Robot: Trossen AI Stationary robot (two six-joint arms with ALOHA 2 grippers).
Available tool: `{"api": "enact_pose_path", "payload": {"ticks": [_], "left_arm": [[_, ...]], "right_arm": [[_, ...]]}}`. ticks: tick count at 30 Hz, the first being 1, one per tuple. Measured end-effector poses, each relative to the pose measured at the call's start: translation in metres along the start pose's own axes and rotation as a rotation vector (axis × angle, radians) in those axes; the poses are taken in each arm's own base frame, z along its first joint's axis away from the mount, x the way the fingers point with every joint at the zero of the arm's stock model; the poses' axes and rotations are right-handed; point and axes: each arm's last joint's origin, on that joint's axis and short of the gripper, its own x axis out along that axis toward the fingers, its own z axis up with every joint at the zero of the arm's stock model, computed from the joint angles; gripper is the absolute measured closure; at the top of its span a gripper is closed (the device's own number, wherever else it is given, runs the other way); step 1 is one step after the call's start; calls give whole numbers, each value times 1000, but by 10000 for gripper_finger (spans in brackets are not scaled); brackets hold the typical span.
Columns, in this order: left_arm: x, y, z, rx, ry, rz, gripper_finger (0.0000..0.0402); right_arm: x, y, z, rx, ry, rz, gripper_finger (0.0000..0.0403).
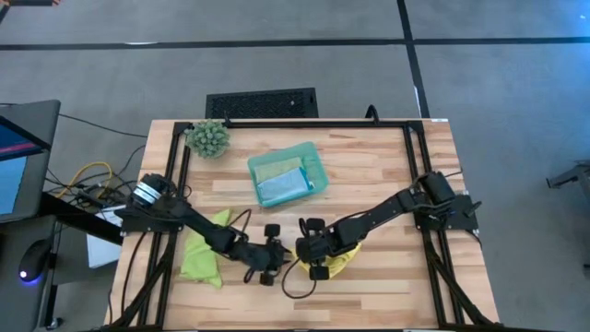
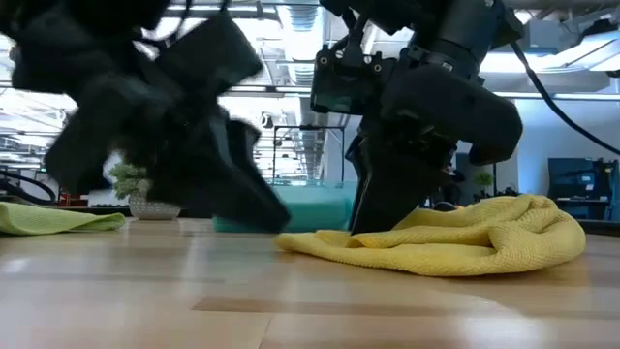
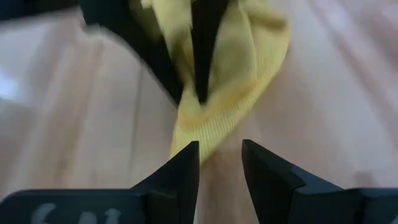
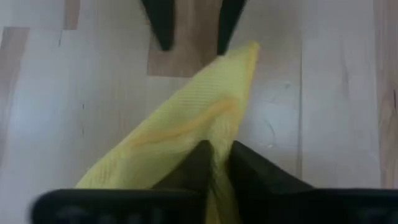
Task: Fold microfiber towels
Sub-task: Fold the yellow towel
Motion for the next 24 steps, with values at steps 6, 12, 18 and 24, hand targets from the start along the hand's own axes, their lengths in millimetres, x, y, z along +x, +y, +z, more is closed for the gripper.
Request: {"api": "enact_pose_path", "payload": {"ticks": [6, 12, 18, 24], "left_arm": [[22, 4, -7, -41, 40, -6, 288], [26, 10, -11, -92, 89, -6, 288], [16, 9, -5, -81, 120, -14, 288], [-11, 7, 8, -92, 154, -36, 288]], "right_arm": [[-15, 3, 5, 6, -43, -2, 393], [-46, 20, 2, 34, -81, -52, 357], [-56, 43, -1, -14, -121, -10, 350], [-48, 48, -6, -9, -203, 44, 335]]}}
